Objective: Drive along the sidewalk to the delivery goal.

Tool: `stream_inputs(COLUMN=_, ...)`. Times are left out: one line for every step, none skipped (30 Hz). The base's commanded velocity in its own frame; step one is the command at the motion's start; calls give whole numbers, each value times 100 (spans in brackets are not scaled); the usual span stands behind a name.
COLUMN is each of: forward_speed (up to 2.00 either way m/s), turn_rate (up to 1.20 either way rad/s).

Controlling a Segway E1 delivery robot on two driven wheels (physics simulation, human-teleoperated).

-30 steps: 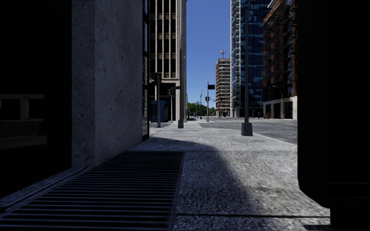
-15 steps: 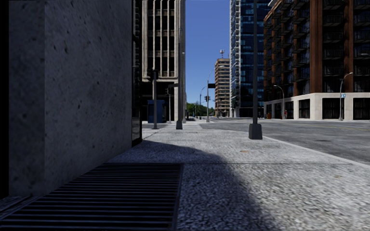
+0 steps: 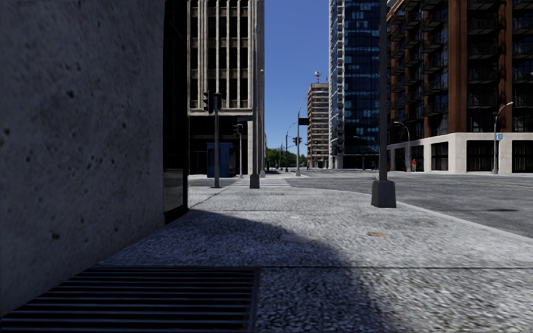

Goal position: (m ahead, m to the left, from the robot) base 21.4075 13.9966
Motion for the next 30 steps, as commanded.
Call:
stream_inputs(forward_speed=197, turn_rate=-10)
stream_inputs(forward_speed=197, turn_rate=-10)
stream_inputs(forward_speed=197, turn_rate=-13)
stream_inputs(forward_speed=197, turn_rate=-17)
stream_inputs(forward_speed=197, turn_rate=-17)
stream_inputs(forward_speed=197, turn_rate=-19)
stream_inputs(forward_speed=197, turn_rate=-19)
stream_inputs(forward_speed=197, turn_rate=-19)
stream_inputs(forward_speed=197, turn_rate=-19)
stream_inputs(forward_speed=197, turn_rate=-19)
stream_inputs(forward_speed=197, turn_rate=-20)
stream_inputs(forward_speed=197, turn_rate=-20)
stream_inputs(forward_speed=197, turn_rate=-20)
stream_inputs(forward_speed=197, turn_rate=-21)
stream_inputs(forward_speed=197, turn_rate=-24)
stream_inputs(forward_speed=197, turn_rate=-26)
stream_inputs(forward_speed=197, turn_rate=-26)
stream_inputs(forward_speed=197, turn_rate=-28)
stream_inputs(forward_speed=197, turn_rate=-29)
stream_inputs(forward_speed=197, turn_rate=-29)
stream_inputs(forward_speed=197, turn_rate=-29)
stream_inputs(forward_speed=197, turn_rate=-29)
stream_inputs(forward_speed=197, turn_rate=-29)
stream_inputs(forward_speed=197, turn_rate=-29)
stream_inputs(forward_speed=197, turn_rate=-29)
stream_inputs(forward_speed=197, turn_rate=-29)
stream_inputs(forward_speed=197, turn_rate=-29)
stream_inputs(forward_speed=197, turn_rate=-23)
stream_inputs(forward_speed=197, turn_rate=-23)
stream_inputs(forward_speed=197, turn_rate=0)
